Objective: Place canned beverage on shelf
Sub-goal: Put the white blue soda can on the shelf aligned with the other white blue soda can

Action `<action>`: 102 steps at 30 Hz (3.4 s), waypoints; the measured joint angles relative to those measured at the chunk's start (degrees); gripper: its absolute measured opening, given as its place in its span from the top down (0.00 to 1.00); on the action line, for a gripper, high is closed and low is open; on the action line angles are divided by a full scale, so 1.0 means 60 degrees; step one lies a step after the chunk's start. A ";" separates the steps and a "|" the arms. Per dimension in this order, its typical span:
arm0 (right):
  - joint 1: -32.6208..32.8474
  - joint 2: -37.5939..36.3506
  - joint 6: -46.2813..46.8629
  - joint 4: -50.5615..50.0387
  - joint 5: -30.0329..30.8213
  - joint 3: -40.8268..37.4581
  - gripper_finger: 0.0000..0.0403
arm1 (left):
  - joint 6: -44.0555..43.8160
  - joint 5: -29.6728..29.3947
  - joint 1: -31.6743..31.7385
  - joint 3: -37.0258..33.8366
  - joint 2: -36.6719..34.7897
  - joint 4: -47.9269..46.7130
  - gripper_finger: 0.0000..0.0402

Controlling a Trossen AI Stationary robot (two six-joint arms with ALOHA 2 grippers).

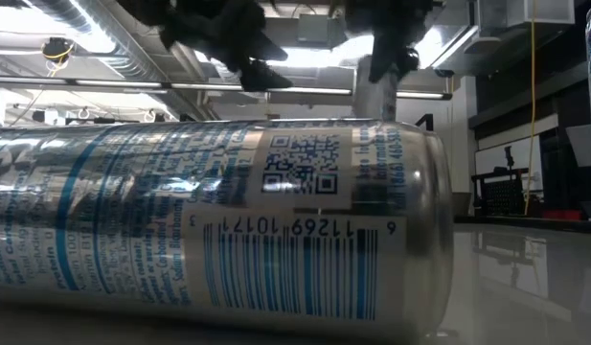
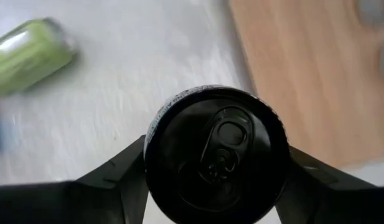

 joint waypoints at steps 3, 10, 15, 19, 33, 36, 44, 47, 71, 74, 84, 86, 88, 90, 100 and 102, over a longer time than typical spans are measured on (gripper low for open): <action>0.0002 0.0000 0.1581 0.0041 0.0110 -0.0427 0.38 | 0.0529 -0.1104 -0.0078 0.0000 -0.0852 -0.1176 0.01; 0.0336 0.0000 0.4288 0.0054 0.1037 -0.1067 0.38 | 0.0555 -0.1949 -0.0457 0.0000 -0.2299 -0.3253 0.01; 0.0591 0.0000 0.5819 0.0081 0.1190 -0.1358 0.38 | 0.0485 -0.2490 -0.0904 0.0000 -0.2690 -0.3447 0.01; 0.0844 0.0000 0.7007 0.0066 0.1279 -0.1782 0.38 | 0.0445 -0.2783 -0.1334 0.0000 -0.2722 -0.3426 0.01; 0.1118 -0.0022 0.7701 0.0314 0.1249 -0.2309 0.37 | 0.0314 -0.3815 -0.2155 0.0000 -0.2713 -0.3418 0.01; 0.1118 -0.0018 0.7686 0.0484 0.1243 -0.2312 0.33 | 0.0314 -0.3912 -0.2206 0.0000 -0.2710 -0.3418 0.01; 0.1118 0.0004 0.7678 0.0570 0.1164 -0.2320 0.21 | 0.0314 -0.3926 -0.2202 0.0000 -0.2709 -0.3418 0.01; 0.1118 0.0004 0.7679 0.0565 0.1167 -0.2320 0.19 | 0.0314 -0.3925 -0.2202 0.0000 -0.2709 -0.3417 0.01; 0.1115 0.0007 0.7695 0.0886 0.0867 -0.1767 0.19 | 0.0318 -0.3919 -0.2202 0.0000 -0.2709 -0.3417 0.01; 0.1115 0.0007 0.7678 0.0876 0.0918 -0.1591 0.19 | 0.0318 -0.3919 -0.2202 0.0000 -0.2709 -0.3418 0.01; 0.1115 0.0007 0.7341 0.0259 0.1764 -0.0950 0.19 | 0.0318 -0.3917 -0.2202 0.0000 -0.2709 -0.3415 0.01; 0.1115 0.0007 0.6786 0.0125 0.1957 -0.0676 0.19 | 0.0318 -0.3919 -0.2202 0.0000 -0.2709 -0.3418 0.01; 0.1113 0.0007 0.5992 0.0101 0.2102 -0.0356 0.19 | 0.0318 -0.3919 -0.2202 0.0000 -0.2709 -0.3415 0.01; 0.1114 0.0007 0.4870 0.0130 0.2106 -0.0016 0.19 | 0.0318 -0.3916 -0.2202 0.0000 -0.2709 -0.3417 0.01; 0.1115 0.0000 0.1209 0.0528 0.1331 0.0163 0.19 | 0.0318 -0.3915 -0.2202 0.0000 -0.2709 -0.3418 0.01; 0.1115 0.0007 0.0775 0.0455 0.1320 0.0010 0.19 | 0.0318 -0.3915 -0.2202 0.0000 -0.2709 -0.3418 0.01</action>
